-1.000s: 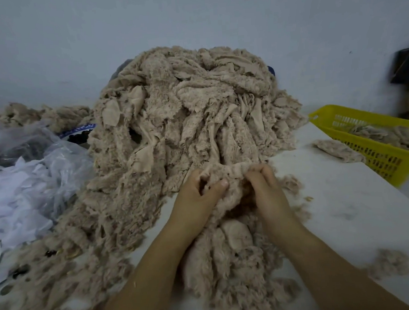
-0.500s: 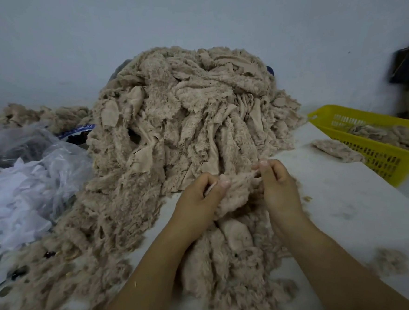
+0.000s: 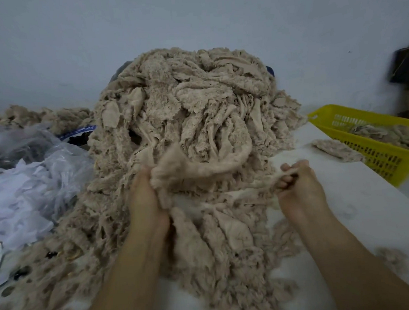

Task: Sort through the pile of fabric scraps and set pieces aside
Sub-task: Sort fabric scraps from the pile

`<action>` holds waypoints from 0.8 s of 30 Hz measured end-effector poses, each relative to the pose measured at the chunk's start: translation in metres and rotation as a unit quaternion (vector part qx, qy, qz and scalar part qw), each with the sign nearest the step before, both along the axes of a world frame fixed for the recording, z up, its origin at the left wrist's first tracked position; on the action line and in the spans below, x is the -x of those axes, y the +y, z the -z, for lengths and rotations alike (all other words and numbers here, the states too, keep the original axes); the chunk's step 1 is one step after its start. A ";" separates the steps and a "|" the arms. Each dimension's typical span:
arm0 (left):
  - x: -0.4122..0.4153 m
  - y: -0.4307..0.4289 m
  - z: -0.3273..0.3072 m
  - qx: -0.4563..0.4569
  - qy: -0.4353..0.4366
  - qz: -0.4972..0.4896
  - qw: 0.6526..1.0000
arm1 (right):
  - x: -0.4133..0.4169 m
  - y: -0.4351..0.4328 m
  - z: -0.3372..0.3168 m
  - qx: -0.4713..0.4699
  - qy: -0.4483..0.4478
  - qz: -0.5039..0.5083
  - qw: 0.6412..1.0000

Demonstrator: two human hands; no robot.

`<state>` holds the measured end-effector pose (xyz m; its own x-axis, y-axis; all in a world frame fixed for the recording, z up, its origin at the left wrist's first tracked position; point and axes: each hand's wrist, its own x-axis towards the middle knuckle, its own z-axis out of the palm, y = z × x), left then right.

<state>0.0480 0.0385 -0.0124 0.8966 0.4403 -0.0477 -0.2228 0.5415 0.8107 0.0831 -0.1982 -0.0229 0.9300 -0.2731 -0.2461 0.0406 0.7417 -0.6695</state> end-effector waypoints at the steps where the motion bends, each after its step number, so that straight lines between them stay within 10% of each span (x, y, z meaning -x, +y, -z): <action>1: -0.002 0.008 -0.001 0.037 -0.010 0.004 0.999 | -0.002 -0.009 0.000 0.011 0.011 0.012 1.000; 5: -0.003 -0.006 0.003 -0.071 -0.017 0.044 0.996 | 0.004 0.003 0.004 0.192 0.011 -0.049 0.980; 10: 0.010 -0.026 0.010 -0.311 -0.048 0.134 0.940 | 0.014 0.038 0.015 0.453 -0.014 -0.192 0.870; 17: 0.017 -0.040 0.008 -0.424 -0.063 0.214 0.878 | 0.023 0.043 0.019 0.274 -0.110 -0.344 0.891; 24: 0.013 -0.043 0.012 -0.463 -0.050 0.277 0.840 | 0.022 0.037 0.008 0.269 -0.033 -0.206 0.940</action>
